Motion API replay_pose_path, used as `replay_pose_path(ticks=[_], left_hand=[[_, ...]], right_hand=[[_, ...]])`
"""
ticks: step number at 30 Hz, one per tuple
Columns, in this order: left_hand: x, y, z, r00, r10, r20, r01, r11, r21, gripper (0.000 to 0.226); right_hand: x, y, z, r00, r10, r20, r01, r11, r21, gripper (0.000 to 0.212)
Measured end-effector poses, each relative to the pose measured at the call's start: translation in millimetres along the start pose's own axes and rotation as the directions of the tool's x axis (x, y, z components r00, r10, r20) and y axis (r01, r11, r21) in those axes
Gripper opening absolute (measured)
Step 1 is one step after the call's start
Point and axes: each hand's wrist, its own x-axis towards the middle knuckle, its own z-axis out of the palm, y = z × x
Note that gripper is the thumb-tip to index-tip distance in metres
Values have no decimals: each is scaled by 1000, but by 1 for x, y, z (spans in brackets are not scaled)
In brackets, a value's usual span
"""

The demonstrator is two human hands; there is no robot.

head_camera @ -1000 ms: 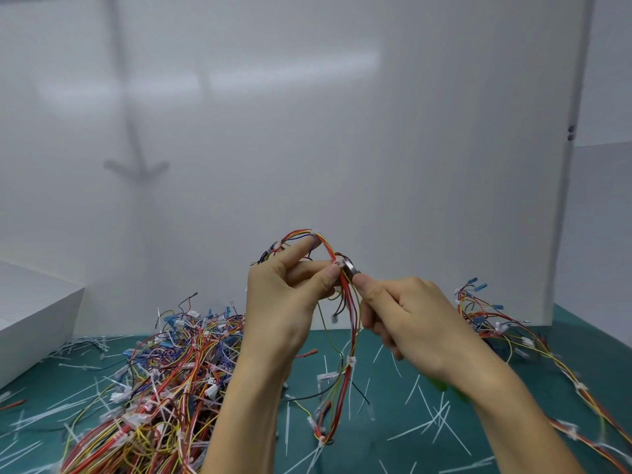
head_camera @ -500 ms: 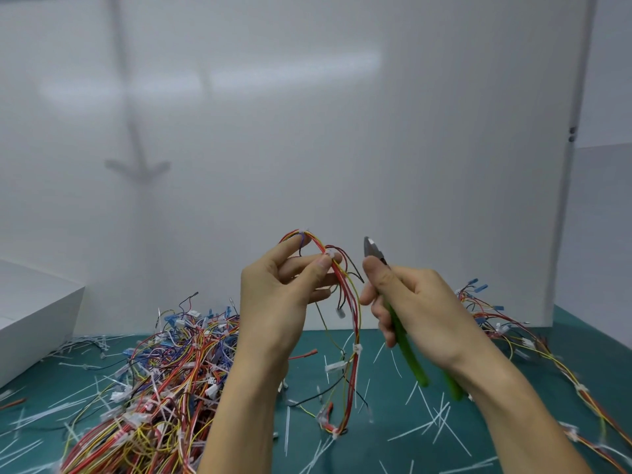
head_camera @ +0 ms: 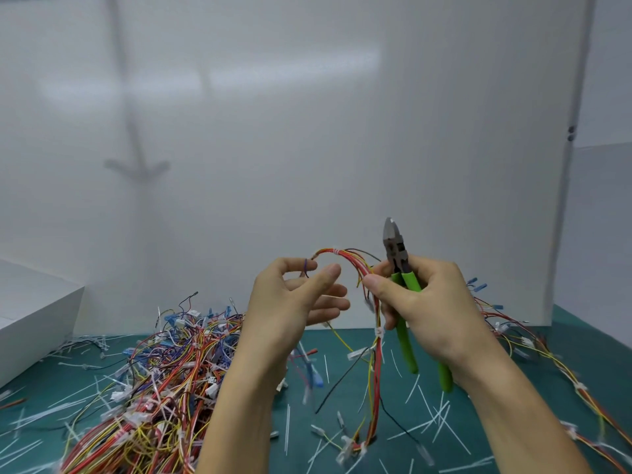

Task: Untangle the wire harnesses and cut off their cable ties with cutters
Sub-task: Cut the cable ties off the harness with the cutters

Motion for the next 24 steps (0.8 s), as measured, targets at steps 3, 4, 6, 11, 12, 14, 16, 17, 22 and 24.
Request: replay_pose_path(ticks=[3,4,6,11,12,14,16,17,22,24], left_hand=[[-2,0,3,997,-63,47,60,997,52,42],[-3,0,5,997,-66,39,63,994,86,38],[-4,0,7,998,-50,38,43,986,163,33],[-4,-5,8,920,-128,370,3,947,321,8],[-4,-5,9,897,-150,416,-6,936,351,10],[-3,-7,10,878,-162,451,-15,931,364,13],[-4,-8,9,878,-149,455,4,953,304,10],[-4,-8,9,881,-141,451,10,960,280,8],[-4,-6,8,929,-73,363,-13,974,228,8],[-4,-5,9,956,-66,287,0,975,224,11]], right_hand=[[0,3,-2,1000,6,-31,-5,1000,29,10],[0,4,-2,999,11,-41,-10,999,30,10],[2,6,-2,998,23,-65,-21,999,32,10],[3,6,-1,995,41,-89,-36,998,52,10],[3,6,-1,995,39,-88,-35,998,47,10],[3,6,0,996,30,-88,-27,999,32,10],[3,6,0,995,25,-93,-23,999,28,10],[3,6,0,995,27,-93,-24,999,39,10],[1,5,0,998,50,-42,-47,997,66,13],[2,5,-2,999,47,-2,-47,999,-23,30]])
